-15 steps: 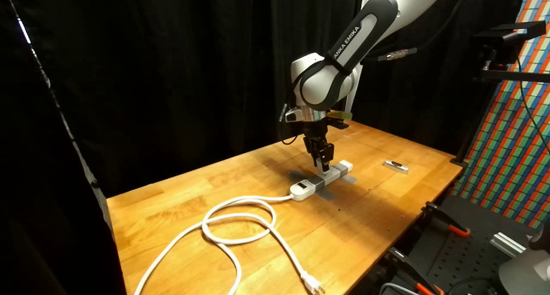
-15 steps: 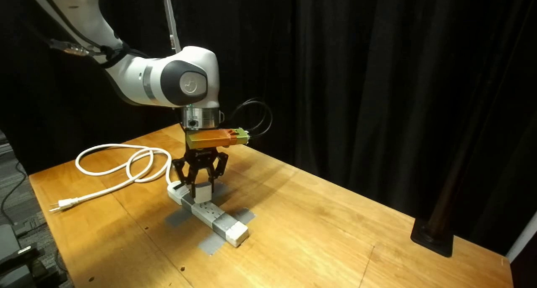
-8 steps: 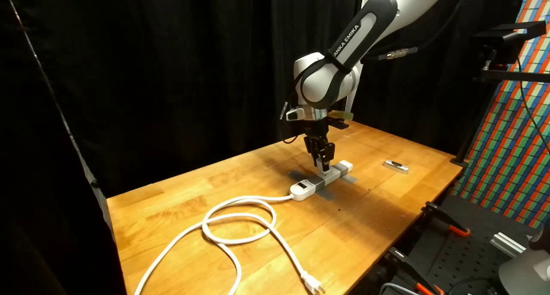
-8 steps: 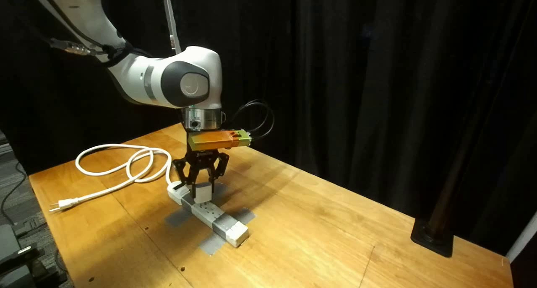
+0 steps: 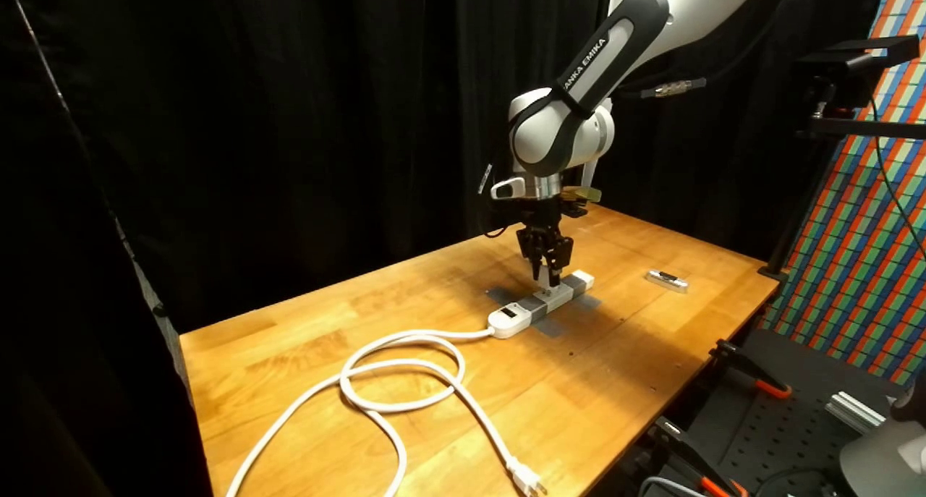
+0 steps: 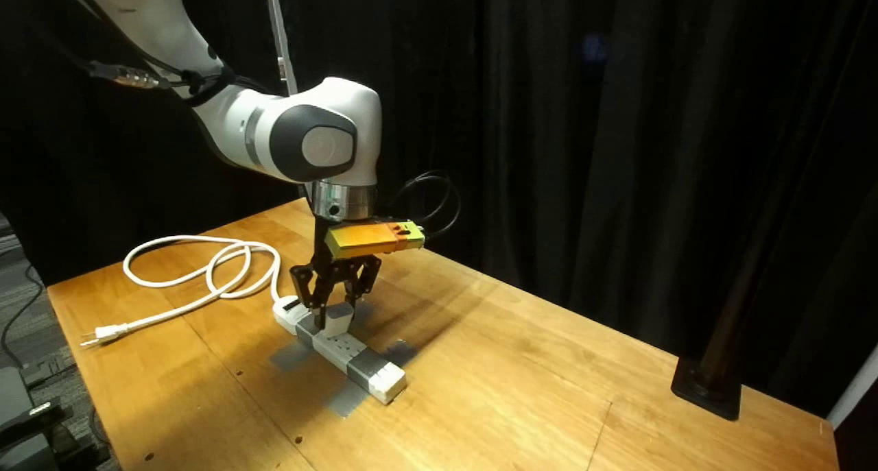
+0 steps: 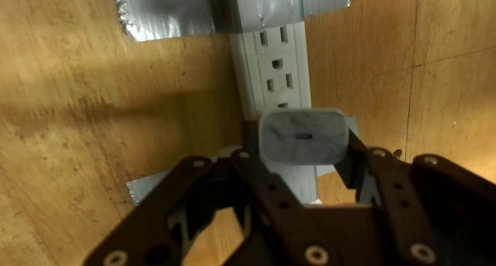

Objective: Move the charging adaptor backwards, place the adaptor on the extension cable

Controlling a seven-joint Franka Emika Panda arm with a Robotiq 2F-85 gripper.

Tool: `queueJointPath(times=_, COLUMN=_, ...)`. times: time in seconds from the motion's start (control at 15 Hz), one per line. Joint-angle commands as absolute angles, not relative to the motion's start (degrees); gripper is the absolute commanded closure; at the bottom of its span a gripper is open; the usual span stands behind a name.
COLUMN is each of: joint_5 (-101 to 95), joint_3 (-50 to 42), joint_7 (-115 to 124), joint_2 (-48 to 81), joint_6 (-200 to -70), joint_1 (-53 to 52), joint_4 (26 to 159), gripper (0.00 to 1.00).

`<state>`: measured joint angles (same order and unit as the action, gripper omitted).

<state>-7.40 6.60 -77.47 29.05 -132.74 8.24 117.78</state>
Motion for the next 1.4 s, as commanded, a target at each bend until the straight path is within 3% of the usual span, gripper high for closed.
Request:
queueJointPath(times=0.0, joint_5=-7.0, joint_3=6.2, joint_7=-81.4, joint_2=29.9, joint_6=-134.2, joint_1=8.5, joint_4=120.1, gripper=0.77)
queueJointPath(times=1.33, joint_5=-20.0, joint_3=4.6, joint_7=-79.6, joint_2=28.4, joint_6=-138.4, joint_1=1.6, joint_4=125.1, gripper=0.77)
